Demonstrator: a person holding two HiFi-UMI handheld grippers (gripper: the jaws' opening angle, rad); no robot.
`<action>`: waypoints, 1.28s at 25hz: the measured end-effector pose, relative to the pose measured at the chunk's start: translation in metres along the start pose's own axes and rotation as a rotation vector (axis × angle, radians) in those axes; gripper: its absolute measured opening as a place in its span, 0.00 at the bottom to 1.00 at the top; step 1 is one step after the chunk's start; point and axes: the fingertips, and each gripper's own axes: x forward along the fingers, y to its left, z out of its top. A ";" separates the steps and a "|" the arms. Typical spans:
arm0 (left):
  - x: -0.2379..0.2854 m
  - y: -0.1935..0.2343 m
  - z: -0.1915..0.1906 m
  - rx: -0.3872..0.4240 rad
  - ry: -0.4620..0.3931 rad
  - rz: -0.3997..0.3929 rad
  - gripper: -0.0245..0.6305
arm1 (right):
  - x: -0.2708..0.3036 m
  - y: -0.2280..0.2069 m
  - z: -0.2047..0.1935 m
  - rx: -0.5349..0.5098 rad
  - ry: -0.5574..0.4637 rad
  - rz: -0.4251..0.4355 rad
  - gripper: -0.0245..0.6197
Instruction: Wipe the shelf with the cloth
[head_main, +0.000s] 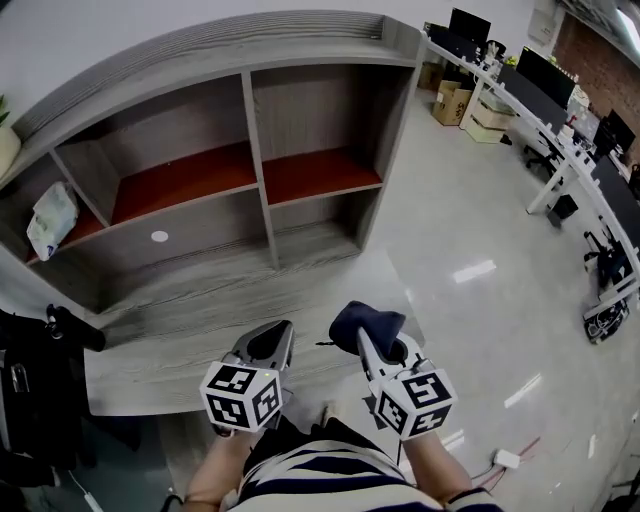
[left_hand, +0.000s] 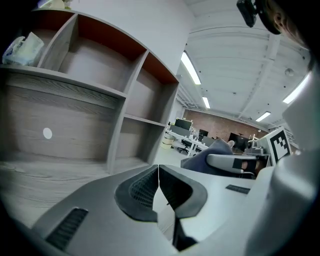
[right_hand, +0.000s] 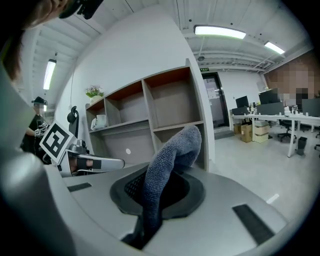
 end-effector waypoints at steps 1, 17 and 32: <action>0.004 0.000 0.002 -0.005 -0.006 0.016 0.06 | 0.004 -0.003 0.005 -0.014 -0.001 0.022 0.11; 0.004 0.045 0.053 -0.034 -0.085 0.176 0.06 | 0.070 0.010 0.105 -0.175 -0.121 0.226 0.11; 0.000 0.090 0.076 -0.047 -0.137 0.193 0.06 | 0.123 0.033 0.202 -0.284 -0.272 0.232 0.11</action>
